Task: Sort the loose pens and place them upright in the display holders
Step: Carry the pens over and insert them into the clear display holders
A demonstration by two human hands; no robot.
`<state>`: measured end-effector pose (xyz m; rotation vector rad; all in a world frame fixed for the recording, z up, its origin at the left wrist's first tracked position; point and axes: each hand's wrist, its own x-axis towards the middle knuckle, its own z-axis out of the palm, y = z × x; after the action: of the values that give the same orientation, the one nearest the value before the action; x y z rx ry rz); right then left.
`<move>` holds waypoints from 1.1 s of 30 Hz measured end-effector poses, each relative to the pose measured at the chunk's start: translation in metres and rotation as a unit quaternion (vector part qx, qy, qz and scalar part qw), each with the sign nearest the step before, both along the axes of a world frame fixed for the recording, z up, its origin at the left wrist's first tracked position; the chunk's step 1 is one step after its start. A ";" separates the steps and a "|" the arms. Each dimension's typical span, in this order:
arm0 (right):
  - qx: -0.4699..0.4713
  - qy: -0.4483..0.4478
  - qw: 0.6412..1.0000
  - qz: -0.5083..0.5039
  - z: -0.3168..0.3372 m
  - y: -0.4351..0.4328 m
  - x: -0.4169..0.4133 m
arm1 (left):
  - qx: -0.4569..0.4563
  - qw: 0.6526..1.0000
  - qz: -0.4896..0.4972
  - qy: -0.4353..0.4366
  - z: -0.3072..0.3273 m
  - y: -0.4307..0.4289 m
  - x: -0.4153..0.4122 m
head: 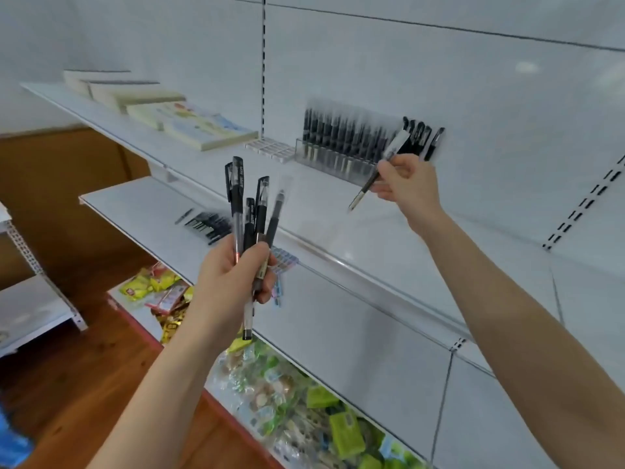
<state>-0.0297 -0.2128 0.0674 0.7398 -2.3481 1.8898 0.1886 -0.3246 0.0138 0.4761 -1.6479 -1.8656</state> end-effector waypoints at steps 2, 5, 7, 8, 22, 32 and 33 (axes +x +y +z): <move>0.001 0.036 0.998 -0.046 0.003 -0.013 -0.024 | -0.003 1.000 -0.013 0.003 0.001 -0.018 -0.019; 0.010 0.066 0.994 -0.086 0.005 -0.031 -0.055 | -0.001 0.999 -0.045 0.012 0.005 -0.044 -0.053; 0.015 0.080 0.991 -0.107 0.010 -0.039 -0.072 | -0.003 0.998 -0.067 0.009 0.011 -0.061 -0.074; 0.020 0.089 0.988 -0.122 0.013 -0.042 -0.081 | -0.002 0.997 -0.074 0.008 0.013 -0.069 -0.084; 0.137 0.120 0.951 -0.252 0.024 -0.067 -0.143 | 0.007 0.981 -0.193 0.019 0.026 -0.145 -0.186; 0.181 0.106 0.912 -0.353 0.030 -0.089 -0.140 | -0.012 0.946 -0.323 0.018 0.032 -0.192 -0.238; 0.189 0.104 0.908 -0.358 0.030 -0.090 -0.139 | -0.014 0.943 -0.333 0.018 0.032 -0.195 -0.241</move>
<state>-0.1683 -0.3032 0.0974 0.0332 -2.3868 1.0210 -0.0525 -0.5191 0.0455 -0.1632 -1.9624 -2.2881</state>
